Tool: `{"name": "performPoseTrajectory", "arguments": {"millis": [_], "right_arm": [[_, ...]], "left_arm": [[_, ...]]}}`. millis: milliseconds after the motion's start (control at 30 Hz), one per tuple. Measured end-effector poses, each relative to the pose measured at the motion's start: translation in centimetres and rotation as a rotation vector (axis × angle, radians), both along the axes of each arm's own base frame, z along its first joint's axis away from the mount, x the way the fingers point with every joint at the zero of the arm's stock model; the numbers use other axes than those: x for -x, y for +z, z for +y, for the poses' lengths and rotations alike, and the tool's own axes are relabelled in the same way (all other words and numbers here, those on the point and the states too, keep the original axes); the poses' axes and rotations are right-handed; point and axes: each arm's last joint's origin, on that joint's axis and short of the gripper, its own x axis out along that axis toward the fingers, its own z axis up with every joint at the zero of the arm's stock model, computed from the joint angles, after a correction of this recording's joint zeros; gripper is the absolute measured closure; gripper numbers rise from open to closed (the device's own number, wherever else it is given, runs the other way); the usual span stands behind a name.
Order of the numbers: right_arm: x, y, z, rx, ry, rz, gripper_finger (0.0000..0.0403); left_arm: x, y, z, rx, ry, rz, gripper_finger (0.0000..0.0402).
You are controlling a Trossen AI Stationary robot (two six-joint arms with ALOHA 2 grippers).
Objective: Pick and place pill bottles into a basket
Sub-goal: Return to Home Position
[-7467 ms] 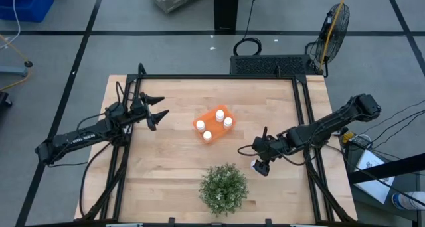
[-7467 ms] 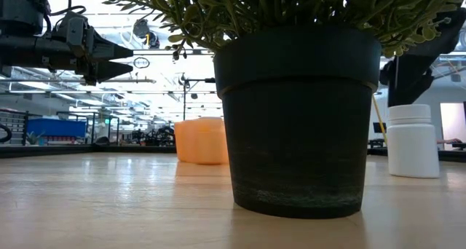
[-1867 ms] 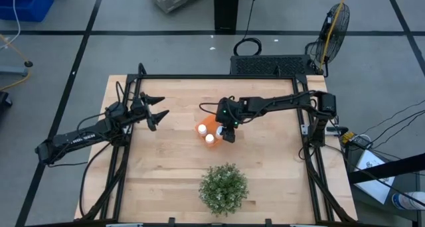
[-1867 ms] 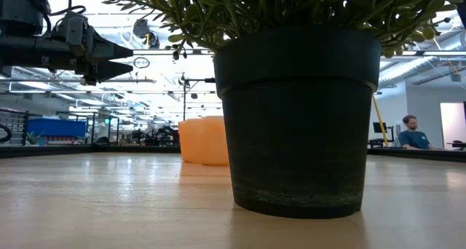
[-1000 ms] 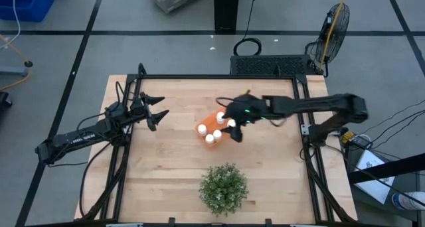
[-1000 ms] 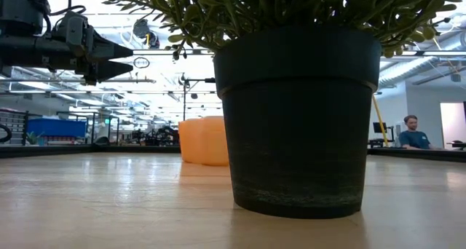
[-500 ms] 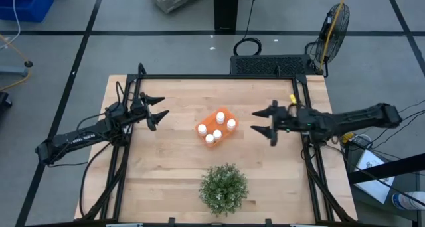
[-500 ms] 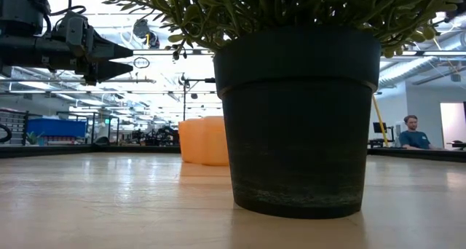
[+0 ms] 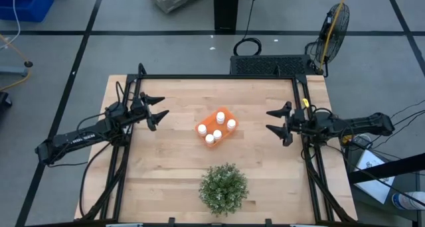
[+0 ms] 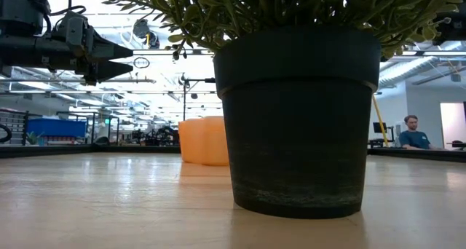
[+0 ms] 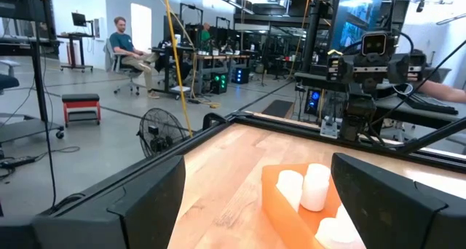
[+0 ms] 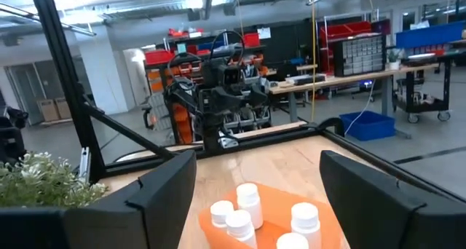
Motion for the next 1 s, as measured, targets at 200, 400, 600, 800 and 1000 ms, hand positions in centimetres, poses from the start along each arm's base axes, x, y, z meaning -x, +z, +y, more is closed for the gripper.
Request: {"name": "performPoseTrajectory", "arguments": {"millis": [200, 400, 600, 800, 1000], "right_arm": [[0.6, -0.2, -0.1, 0.03, -0.004, 0.004, 0.0122], [1.0, -0.4, -0.1, 0.045, -0.006, 0.013, 0.0122], [1.2, -0.4, -0.1, 0.045, -0.006, 0.013, 0.0122], [1.4, -0.8, -0.1, 0.048, -0.006, 0.006, 0.0122], [1.6, -1.9, -0.2, 0.027, -0.036, -0.099, 0.0122]], "left_arm": [[0.0, 0.0, 0.0, 0.0, 0.0, 0.0, 0.0053], [0.0, 0.0, 0.0, 0.0, 0.0, 0.0, 0.0053], [0.0, 0.0, 0.0, 0.0, 0.0, 0.0, 0.0053], [0.0, 0.0, 0.0, 0.0, 0.0, 0.0, 0.0053], [0.0, 0.0, 0.0, 0.0, 0.0, 0.0, 0.0053]]}}
